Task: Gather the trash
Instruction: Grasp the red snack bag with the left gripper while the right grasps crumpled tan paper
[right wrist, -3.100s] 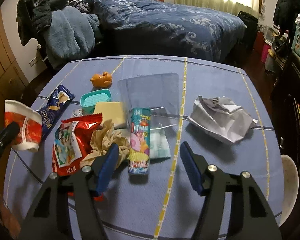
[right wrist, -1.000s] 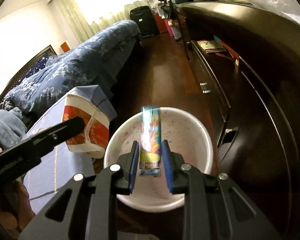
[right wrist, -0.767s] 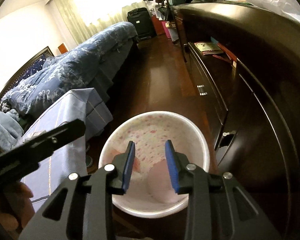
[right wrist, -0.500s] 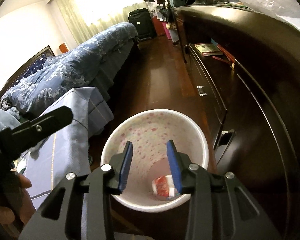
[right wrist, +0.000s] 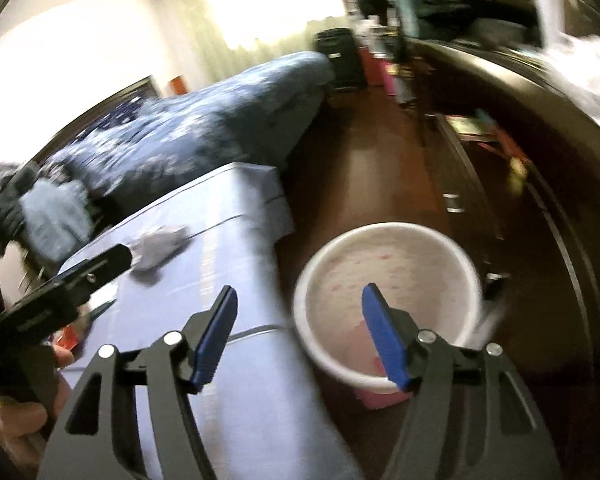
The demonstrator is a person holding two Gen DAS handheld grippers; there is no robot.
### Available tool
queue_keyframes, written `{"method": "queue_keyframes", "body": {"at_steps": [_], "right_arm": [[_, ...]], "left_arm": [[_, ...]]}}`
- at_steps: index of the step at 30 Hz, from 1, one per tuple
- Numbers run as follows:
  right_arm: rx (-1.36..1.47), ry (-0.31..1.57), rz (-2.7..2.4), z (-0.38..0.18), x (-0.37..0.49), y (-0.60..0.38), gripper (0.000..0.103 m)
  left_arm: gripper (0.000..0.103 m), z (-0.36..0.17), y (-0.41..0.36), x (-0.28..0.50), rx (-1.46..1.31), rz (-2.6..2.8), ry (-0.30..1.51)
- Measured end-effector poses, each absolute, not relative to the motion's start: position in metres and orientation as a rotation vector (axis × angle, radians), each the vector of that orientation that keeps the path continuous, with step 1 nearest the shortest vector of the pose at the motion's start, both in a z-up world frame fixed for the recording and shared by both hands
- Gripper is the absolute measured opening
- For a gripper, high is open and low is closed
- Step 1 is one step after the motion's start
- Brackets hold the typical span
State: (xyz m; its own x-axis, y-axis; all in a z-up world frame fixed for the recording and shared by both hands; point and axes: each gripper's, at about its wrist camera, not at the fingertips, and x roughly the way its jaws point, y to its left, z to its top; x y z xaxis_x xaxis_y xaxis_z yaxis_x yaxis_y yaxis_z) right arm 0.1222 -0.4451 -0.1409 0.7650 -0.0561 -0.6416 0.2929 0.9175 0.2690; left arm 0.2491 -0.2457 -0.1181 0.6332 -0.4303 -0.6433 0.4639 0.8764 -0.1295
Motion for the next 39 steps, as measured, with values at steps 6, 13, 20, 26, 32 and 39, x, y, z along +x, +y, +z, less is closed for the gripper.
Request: {"method": "queue_keyframes", "body": {"at_steps": [6, 13, 20, 26, 32, 39], "right_arm": [[0.275, 0.718, -0.03, -0.136, 0.145, -0.369, 0.07], [0.213, 0.758, 0.076, -0.139, 0.163, -0.309, 0.071], [0.156, 0.774, 0.134, -0.136, 0.18, -0.263, 0.072], [0.162, 0.756, 0.148, -0.13, 0.183, -0.26, 0.073], [0.157, 0.767, 0.144, -0.133, 0.187, -0.259, 0.073], [0.143, 0.777, 0.181, -0.137, 0.204, -0.24, 0.073]], "left_arm": [[0.099, -0.121, -0.157, 0.247, 0.019, -0.327, 0.734], [0.099, -0.14, -0.089, 0.252, -0.004, -0.205, 0.793], [0.099, -0.167, -0.066, 0.265, -0.001, -0.169, 0.867], [0.099, -0.186, -0.066, 0.281, 0.016, -0.158, 0.92], [0.082, -0.191, -0.062, 0.281, 0.019, -0.145, 0.899], [0.033, -0.184, -0.048, 0.277, -0.03, -0.21, 0.871]]}}
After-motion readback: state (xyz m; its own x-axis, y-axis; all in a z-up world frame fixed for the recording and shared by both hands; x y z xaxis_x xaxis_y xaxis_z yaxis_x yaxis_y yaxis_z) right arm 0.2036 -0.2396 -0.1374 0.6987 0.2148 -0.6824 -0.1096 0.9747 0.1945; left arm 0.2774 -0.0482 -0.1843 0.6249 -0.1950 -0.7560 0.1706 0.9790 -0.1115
